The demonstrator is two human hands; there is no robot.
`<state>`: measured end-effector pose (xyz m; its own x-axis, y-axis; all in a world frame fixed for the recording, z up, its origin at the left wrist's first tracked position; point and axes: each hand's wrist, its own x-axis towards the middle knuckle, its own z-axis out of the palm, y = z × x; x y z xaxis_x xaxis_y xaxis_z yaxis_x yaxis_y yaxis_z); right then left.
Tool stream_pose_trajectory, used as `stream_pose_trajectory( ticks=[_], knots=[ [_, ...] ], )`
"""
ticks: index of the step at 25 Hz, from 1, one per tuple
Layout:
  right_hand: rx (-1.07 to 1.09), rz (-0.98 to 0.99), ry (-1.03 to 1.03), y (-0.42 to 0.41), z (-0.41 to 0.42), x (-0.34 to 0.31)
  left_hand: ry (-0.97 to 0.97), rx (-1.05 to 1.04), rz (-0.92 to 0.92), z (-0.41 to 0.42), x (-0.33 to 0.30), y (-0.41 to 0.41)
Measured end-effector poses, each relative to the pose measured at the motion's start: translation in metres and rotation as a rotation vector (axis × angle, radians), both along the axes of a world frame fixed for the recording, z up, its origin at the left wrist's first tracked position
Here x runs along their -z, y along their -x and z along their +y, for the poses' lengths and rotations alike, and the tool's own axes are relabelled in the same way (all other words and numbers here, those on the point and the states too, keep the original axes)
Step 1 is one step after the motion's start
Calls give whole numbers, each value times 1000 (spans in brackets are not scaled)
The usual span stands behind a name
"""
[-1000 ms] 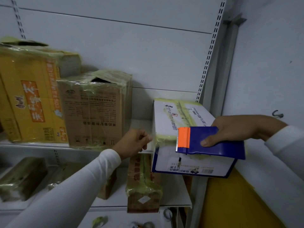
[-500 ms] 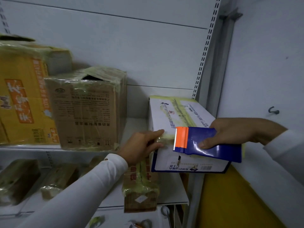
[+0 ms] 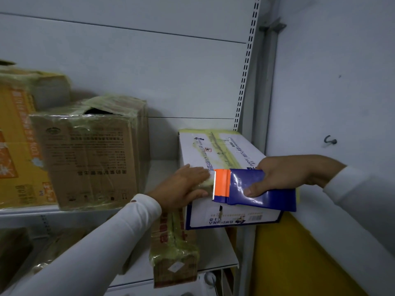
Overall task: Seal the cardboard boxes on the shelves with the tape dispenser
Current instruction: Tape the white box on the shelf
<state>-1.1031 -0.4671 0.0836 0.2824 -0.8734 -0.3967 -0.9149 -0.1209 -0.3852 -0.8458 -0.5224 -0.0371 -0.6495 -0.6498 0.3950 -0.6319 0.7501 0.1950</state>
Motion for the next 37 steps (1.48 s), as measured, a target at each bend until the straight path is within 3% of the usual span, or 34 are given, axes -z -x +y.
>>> stream_pose_trajectory(
  ticks=[6, 12, 16, 18, 22, 29, 37],
  knots=[
    [7, 11, 4, 19, 7, -3, -13, 28, 9, -7, 5, -18],
    [165, 53, 10, 66, 28, -9, -71, 7, -82, -1, -9, -36],
    [159, 71, 31, 59, 18, 2, 188, -234, -285, 15, -27, -6],
    [156, 56, 19, 57, 15, 1, 256, -291, -267, 22, -26, 27],
    [141, 44, 8, 61, 13, 3, 245, -249, -300, 18, -15, 67],
    [121, -122, -89, 70, 36, 3, 385, -50, -379, 11, -9, 49],
    [200, -36, -33, 85, 55, 1, 232, -40, -355, -7, -15, 24]
  ],
)
